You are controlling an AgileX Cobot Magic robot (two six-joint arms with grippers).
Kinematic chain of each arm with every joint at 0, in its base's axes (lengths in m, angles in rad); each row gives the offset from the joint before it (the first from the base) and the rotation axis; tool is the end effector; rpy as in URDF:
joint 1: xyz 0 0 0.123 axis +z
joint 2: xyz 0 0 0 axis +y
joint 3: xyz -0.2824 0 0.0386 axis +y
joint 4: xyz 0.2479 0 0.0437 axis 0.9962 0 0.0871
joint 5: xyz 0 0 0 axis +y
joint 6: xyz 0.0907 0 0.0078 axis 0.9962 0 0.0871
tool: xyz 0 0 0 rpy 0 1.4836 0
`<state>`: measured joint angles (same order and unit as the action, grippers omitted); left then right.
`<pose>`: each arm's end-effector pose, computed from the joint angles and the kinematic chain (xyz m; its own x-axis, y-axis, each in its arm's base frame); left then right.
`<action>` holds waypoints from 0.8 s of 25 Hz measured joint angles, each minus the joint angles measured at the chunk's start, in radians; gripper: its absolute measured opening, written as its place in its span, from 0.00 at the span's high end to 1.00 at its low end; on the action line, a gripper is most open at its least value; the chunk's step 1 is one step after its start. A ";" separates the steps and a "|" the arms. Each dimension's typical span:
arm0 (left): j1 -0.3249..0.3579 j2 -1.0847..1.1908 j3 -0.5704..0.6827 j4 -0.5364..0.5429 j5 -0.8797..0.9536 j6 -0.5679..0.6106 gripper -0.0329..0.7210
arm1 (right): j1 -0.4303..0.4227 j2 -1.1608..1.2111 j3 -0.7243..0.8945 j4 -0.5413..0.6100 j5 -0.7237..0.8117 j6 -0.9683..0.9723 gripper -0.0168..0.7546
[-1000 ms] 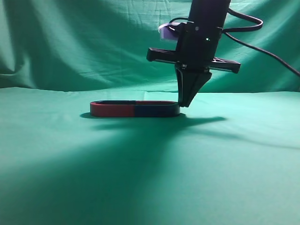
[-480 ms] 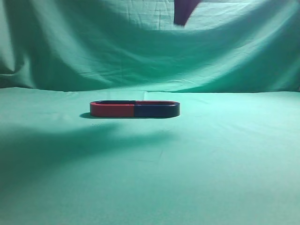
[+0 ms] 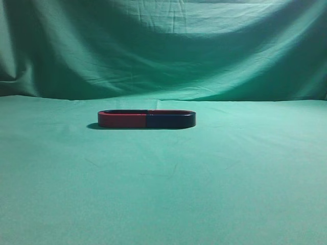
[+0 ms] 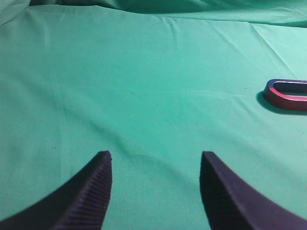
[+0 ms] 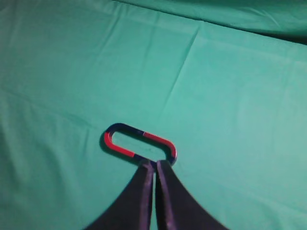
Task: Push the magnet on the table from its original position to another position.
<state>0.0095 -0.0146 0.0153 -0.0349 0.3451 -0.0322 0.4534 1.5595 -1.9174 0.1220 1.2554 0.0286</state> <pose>0.0530 -0.0006 0.1776 -0.2551 -0.0674 -0.9646 -0.0147 0.9977 -0.0659 0.2783 0.1473 0.4681 -0.6822 -0.2589 -0.6838 -0.4626 0.8771 0.1294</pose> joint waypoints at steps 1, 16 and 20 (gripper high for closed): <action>0.000 0.000 0.000 0.000 0.000 0.000 0.43 | 0.000 -0.047 0.044 0.000 0.002 0.000 0.98; 0.000 0.000 0.000 0.000 0.000 0.000 0.43 | 0.000 -0.709 0.902 0.043 -0.228 -0.059 0.98; 0.000 0.000 0.000 0.000 0.000 0.000 0.43 | 0.000 -0.907 1.063 0.053 -0.312 -0.073 0.98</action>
<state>0.0095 -0.0146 0.0153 -0.0349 0.3451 -0.0322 0.4534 0.6523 -0.8546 0.1749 0.9436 -0.0440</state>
